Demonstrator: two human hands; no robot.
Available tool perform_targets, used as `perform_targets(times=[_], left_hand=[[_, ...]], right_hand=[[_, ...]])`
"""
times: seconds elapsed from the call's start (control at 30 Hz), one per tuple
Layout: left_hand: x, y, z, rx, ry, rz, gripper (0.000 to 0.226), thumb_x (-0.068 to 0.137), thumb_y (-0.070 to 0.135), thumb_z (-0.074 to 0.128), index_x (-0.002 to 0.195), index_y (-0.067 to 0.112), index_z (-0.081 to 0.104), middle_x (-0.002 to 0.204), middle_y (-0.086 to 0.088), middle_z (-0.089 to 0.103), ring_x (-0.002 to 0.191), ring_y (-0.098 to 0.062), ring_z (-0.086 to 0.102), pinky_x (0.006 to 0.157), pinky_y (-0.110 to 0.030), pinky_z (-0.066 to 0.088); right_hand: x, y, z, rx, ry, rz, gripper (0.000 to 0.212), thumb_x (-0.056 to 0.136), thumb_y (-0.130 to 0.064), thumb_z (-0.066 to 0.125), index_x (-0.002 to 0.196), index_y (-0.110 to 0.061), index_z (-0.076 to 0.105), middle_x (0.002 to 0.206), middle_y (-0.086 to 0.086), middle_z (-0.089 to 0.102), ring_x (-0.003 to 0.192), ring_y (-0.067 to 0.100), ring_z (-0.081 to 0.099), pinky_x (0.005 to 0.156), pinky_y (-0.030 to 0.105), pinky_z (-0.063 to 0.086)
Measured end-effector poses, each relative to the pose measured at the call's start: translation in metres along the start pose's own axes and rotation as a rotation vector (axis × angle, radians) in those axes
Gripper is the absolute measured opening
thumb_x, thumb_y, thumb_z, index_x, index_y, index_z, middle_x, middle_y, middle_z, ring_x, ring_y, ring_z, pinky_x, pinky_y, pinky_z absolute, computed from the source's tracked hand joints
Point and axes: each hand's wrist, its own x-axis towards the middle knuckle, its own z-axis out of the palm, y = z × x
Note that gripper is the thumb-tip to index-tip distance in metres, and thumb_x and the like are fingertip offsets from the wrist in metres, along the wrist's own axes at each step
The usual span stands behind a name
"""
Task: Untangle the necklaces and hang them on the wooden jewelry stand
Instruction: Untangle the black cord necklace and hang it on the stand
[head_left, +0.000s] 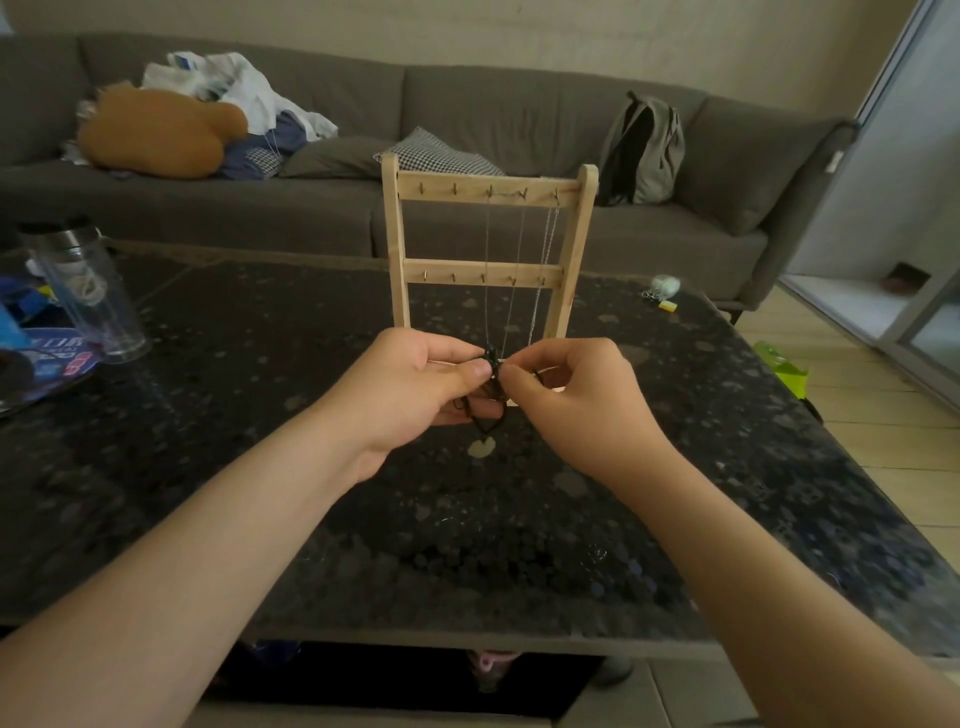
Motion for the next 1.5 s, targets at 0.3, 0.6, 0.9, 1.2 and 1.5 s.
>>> perform_targets(times=[0.3, 0.6, 0.9, 1.2, 1.5], left_hand=[[-0.001, 0.001, -0.002, 0.145, 0.035, 0.091, 0.029, 0.105, 0.009, 0.068, 0.131, 0.020, 0.072, 0.098, 0.004, 0.085, 0.093, -0.010, 0.081, 0.091, -0.032, 0.066], [0.004, -0.002, 0.003, 0.283, 0.118, 0.000, 0.028, 0.112, 0.017, 0.048, 0.114, 0.030, 0.073, 0.099, -0.004, 0.071, 0.091, -0.020, 0.069, 0.094, -0.047, 0.064], [0.003, 0.001, -0.003, 0.110, -0.018, -0.082, 0.023, 0.103, 0.039, 0.066, 0.113, 0.026, 0.082, 0.112, 0.001, 0.080, 0.113, -0.019, 0.072, 0.104, -0.046, 0.054], [0.000, -0.001, -0.003, 0.064, 0.019, 0.015, 0.020, 0.100, 0.029, 0.076, 0.119, 0.033, 0.081, 0.111, 0.010, 0.083, 0.113, -0.013, 0.076, 0.108, -0.047, 0.057], [0.003, -0.005, 0.001, 0.063, 0.037, 0.027, 0.025, 0.102, 0.009, 0.071, 0.118, 0.027, 0.078, 0.105, 0.006, 0.084, 0.107, -0.011, 0.077, 0.105, -0.044, 0.060]], right_hand=[[0.000, -0.004, -0.007, 0.244, -0.011, 0.165, 0.011, 0.096, -0.026, 0.077, 0.088, -0.024, 0.084, 0.084, -0.006, 0.080, 0.085, 0.006, 0.070, 0.079, 0.031, 0.054], [0.001, -0.010, -0.004, 0.506, -0.179, 0.344, 0.025, 0.109, -0.023, 0.051, 0.109, -0.011, 0.072, 0.099, 0.005, 0.083, 0.104, 0.022, 0.079, 0.103, 0.044, 0.059], [0.001, -0.007, -0.004, 0.526, -0.100, 0.250, 0.009, 0.102, -0.007, 0.068, 0.109, -0.012, 0.073, 0.097, 0.007, 0.083, 0.093, 0.019, 0.081, 0.087, 0.036, 0.066], [-0.001, 0.001, -0.004, 0.507, -0.027, 0.162, 0.025, 0.089, 0.000, 0.083, 0.108, -0.015, 0.076, 0.088, -0.001, 0.082, 0.086, 0.014, 0.080, 0.083, 0.028, 0.064], [0.003, 0.002, -0.003, 0.473, -0.086, 0.211, 0.029, 0.099, 0.004, 0.069, 0.111, -0.020, 0.079, 0.095, -0.005, 0.083, 0.091, 0.011, 0.079, 0.076, 0.022, 0.061]])
